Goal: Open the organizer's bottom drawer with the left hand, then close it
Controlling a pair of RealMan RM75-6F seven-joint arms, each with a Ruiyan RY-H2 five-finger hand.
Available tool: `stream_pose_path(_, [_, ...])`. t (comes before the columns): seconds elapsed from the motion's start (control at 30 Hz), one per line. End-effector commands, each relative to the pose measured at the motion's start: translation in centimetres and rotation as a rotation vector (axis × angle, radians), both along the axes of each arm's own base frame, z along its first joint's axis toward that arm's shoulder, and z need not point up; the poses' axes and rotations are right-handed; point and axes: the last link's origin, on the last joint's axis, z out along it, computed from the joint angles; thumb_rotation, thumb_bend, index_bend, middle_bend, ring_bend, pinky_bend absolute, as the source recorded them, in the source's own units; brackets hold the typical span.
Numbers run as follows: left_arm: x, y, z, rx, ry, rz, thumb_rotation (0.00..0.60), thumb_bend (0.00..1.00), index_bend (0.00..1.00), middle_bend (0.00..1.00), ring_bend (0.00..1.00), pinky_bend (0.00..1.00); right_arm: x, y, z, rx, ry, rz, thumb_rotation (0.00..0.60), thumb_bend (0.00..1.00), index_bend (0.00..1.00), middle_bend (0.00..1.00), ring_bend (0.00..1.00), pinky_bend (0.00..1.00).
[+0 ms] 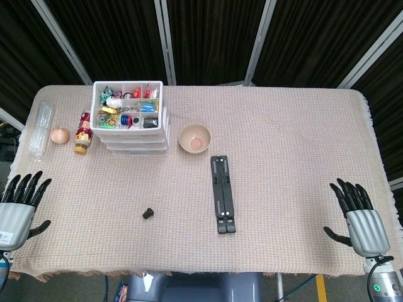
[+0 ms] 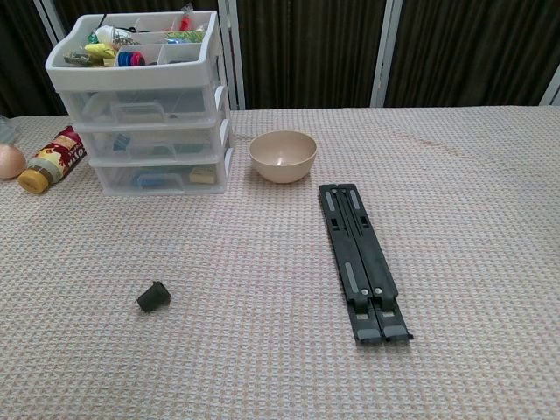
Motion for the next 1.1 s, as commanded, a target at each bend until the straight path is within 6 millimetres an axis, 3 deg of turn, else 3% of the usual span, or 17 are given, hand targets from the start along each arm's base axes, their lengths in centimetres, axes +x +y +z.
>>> stream_pose_path(0.03, [-0.01, -0.02, -0.03, -0.001, 0.004, 0.001, 0.6, 0.1, 0.09, 0.0, 0.0, 0.0, -0.02, -0.02, 0.03, 0.0, -0.002, -0.001, 0.6, 0.06, 0.06, 0.0, 0.0, 0.0])
stream_pose_path(0.8, [-0.12, -0.01, -0.16, -0.017, -0.01, 0.017, 0.6, 0.1, 0.09, 0.0, 0.0, 0.0, 0.14, -0.06, -0.06, -0.01, 0.001, 0.008, 0.6, 0.06, 0.06, 0.0, 0.0, 0.0])
stream_pose_path(0.93, [-0.03, -0.12, -0.44, -0.029, -0.056, 0.046, 0.6, 0.19, 0.07, 0.0, 0.0, 0.01, 0.05, -0.04, 0.04, -0.013, 0.0, 0.006, 0.6, 0.06, 0.06, 0.0, 0.0, 0.0])
stream_pose_path(1.0, [0.26, 0.04, -0.46, -0.023, -0.1, 0.058, 0.6, 0.29, 0.05, 0.06, 0.05, 0.09, 0.0, -0.01, 0.1, -0.014, -0.002, 0.005, 0.6, 0.06, 0.06, 0.0, 0.0, 0.0])
stream_pose_path(1.1, [0.66, 0.52, -0.35, -0.003, -0.129, 0.041, 0.6, 0.45, 0.04, 0.45, 0.42, 0.39, 0.01, 0.02, 0.1, -0.013, -0.002, 0.006, 0.6, 0.06, 0.06, 0.0, 0.0, 0.0])
